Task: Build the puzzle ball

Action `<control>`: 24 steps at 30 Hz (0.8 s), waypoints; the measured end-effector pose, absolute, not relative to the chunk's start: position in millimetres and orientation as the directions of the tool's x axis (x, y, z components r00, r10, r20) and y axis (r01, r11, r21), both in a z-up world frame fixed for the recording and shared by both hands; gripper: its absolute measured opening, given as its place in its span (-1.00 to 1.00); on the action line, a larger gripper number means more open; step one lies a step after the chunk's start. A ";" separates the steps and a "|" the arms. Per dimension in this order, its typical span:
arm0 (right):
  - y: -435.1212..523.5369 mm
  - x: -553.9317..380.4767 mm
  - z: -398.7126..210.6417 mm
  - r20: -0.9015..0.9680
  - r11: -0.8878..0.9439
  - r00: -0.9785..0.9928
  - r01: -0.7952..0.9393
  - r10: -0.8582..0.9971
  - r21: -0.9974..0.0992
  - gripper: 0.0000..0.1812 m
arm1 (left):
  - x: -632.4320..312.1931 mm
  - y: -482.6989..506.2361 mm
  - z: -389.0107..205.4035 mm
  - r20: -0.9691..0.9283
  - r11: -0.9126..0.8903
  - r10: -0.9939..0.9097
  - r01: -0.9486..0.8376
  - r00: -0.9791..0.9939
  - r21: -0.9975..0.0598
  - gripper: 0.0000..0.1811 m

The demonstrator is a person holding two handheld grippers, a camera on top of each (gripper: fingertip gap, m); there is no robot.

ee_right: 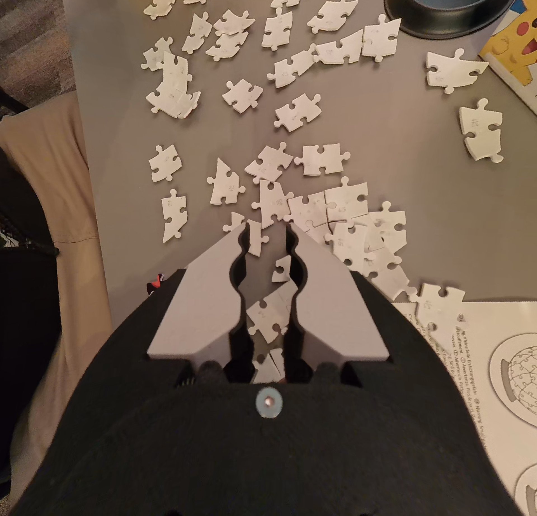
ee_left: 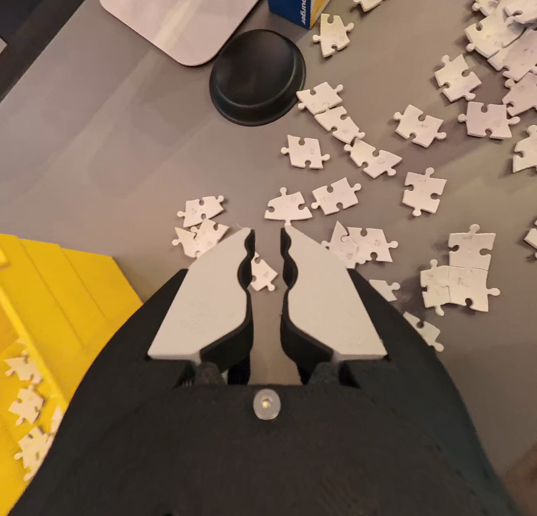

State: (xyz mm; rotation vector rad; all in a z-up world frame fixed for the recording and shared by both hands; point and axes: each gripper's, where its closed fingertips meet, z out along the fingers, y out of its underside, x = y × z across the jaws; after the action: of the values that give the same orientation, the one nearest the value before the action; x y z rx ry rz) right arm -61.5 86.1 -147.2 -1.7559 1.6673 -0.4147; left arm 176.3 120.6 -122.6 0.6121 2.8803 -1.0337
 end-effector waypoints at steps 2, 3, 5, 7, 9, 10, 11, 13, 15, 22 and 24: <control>85.3 -61.4 -147.0 -0.213 0.044 0.130 -0.753 -0.968 -0.657 -0.75 | 170.5 119.8 -130.0 -0.148 0.704 0.378 0.387 -0.914 -0.596 -0.80; 84.9 -61.3 -146.8 -0.213 0.045 0.128 -0.752 -0.969 -0.658 -0.75 | 167.8 118.5 -132.6 -0.147 0.700 0.384 0.391 -0.912 -0.597 -0.80; 84.1 -60.9 -146.4 -0.211 0.047 0.125 -0.749 -0.969 -0.660 -0.75 | 160.2 115.0 -137.1 -0.132 0.690 0.402 0.394 -0.906 -0.607 -0.79; 83.7 -60.5 -146.2 -0.209 0.047 0.124 -0.748 -0.970 -0.661 -0.74 | 155.8 110.9 -141.4 -0.133 0.683 0.412 0.402 -0.901 -0.610 -0.79; 83.1 -60.4 -145.8 -0.204 0.046 0.121 -0.747 -0.971 -0.663 -0.73 | 152.5 108.5 -145.5 -0.126 0.685 0.422 0.407 -0.898 -0.604 -0.77; 82.7 -60.3 -145.4 -0.203 0.047 0.120 -0.746 -0.972 -0.665 -0.73 | 150.3 106.6 -145.9 -0.122 0.681 0.425 0.405 -0.897 -0.610 -0.77; 82.4 -59.9 -145.0 -0.201 0.047 0.119 -0.744 -0.972 -0.667 -0.73 | 147.3 104.8 -146.0 -0.116 0.676 0.429 0.403 -0.896 -0.617 -0.77; 81.5 -59.4 -144.7 -0.198 0.048 0.115 -0.742 -0.973 -0.669 -0.73 | 141.8 101.6 -146.3 -0.116 0.667 0.439 0.410 -0.891 -0.622 -0.77; 80.7 -59.1 -144.8 -0.195 0.049 0.112 -0.741 -0.974 -0.670 -0.72 | 135.4 99.2 -146.2 -0.121 0.658 0.455 0.425 -0.882 -0.622 -0.77; 76.2 -57.6 -143.6 -0.176 0.051 0.094 -0.732 -0.980 -0.679 -0.69 | 124.3 98.3 -151.3 -0.118 0.652 0.482 0.445 -0.868 -0.614 -0.76; 74.1 -57.5 -143.2 -0.171 0.055 0.086 -0.730 -0.982 -0.681 -0.68 | 124.6 98.9 -153.2 -0.113 0.656 0.482 0.443 -0.869 -0.611 -0.76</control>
State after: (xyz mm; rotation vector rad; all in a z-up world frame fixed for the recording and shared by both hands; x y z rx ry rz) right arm -57.5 74.1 -143.2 -1.7282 1.6975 -0.5031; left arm 124.6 98.9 -153.2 0.8148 2.9120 -1.0493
